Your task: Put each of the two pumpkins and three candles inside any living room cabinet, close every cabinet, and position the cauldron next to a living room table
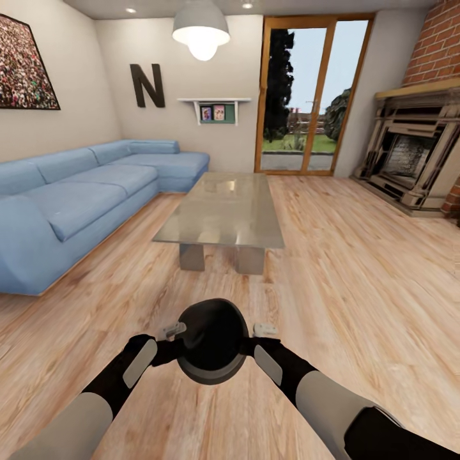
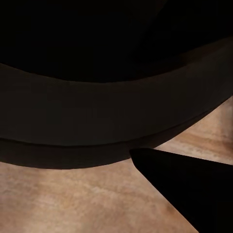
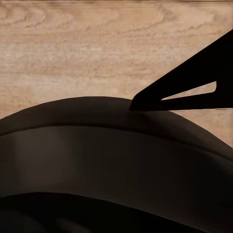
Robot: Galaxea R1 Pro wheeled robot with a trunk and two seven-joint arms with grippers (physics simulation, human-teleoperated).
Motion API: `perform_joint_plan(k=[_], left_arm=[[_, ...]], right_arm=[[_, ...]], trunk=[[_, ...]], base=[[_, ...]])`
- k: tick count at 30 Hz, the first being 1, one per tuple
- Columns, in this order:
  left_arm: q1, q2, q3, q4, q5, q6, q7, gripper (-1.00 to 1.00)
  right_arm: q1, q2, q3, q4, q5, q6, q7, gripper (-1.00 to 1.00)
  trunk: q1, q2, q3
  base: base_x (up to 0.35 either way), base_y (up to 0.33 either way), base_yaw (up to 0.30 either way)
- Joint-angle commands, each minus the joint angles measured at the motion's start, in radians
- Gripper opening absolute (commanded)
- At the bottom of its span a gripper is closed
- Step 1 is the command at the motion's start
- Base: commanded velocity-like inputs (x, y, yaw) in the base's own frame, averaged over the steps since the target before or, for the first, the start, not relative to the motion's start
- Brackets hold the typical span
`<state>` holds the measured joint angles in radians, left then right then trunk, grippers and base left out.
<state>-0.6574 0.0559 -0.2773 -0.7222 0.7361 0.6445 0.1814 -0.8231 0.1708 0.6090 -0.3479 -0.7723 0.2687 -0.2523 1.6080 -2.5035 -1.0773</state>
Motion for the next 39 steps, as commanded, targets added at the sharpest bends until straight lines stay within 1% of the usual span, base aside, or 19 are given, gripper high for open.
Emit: perform_joint_plan(k=[1, 9, 13, 20, 23, 39], left_arm=[[-0.001, 0.001, 0.035, -0.002, -0.035, -0.012, 0.071, -1.00], [-0.001, 0.001, 0.035, -0.002, -0.035, -0.012, 0.070, -1.00], [-0.001, 0.001, 0.035, -0.002, -0.035, -0.013, 0.070, -1.00], [-0.001, 0.000, 0.035, -0.001, -0.035, -0.013, 0.070, -1.00], [-0.001, 0.000, 0.035, -0.001, -0.035, -0.012, 0.070, -1.00], [-0.001, 0.001, 0.035, -0.001, -0.035, -0.012, 0.070, -1.00]], right_arm=[[-0.001, 0.001, -0.009, -0.022, 0.010, -0.014, -0.008, -1.00], [-0.001, 0.001, -0.009, -0.022, 0.010, -0.014, -0.008, -1.00], [-0.001, 0.001, -0.009, -0.023, 0.010, -0.014, -0.007, -1.00], [-0.001, 0.001, -0.009, -0.028, 0.010, -0.015, -0.007, -1.00], [-0.001, -0.002, -0.008, -0.050, 0.010, -0.014, -0.008, -1.00], [-0.001, -0.002, -0.008, -0.054, 0.010, -0.014, -0.008, -1.00]], trunk=[[0.000, 0.000, 0.000], [0.000, 0.000, 0.008], [0.000, 0.000, 0.011], [0.000, 0.000, 0.012], [0.000, 0.000, 0.012], [0.000, 0.000, 0.012]], base=[[0.000, 0.000, -0.222], [0.007, 0.003, -0.240], [0.182, 0.144, -0.214], [0.207, 0.067, -0.029], [0.311, 0.004, -0.002], [0.327, 0.000, 0.000]])
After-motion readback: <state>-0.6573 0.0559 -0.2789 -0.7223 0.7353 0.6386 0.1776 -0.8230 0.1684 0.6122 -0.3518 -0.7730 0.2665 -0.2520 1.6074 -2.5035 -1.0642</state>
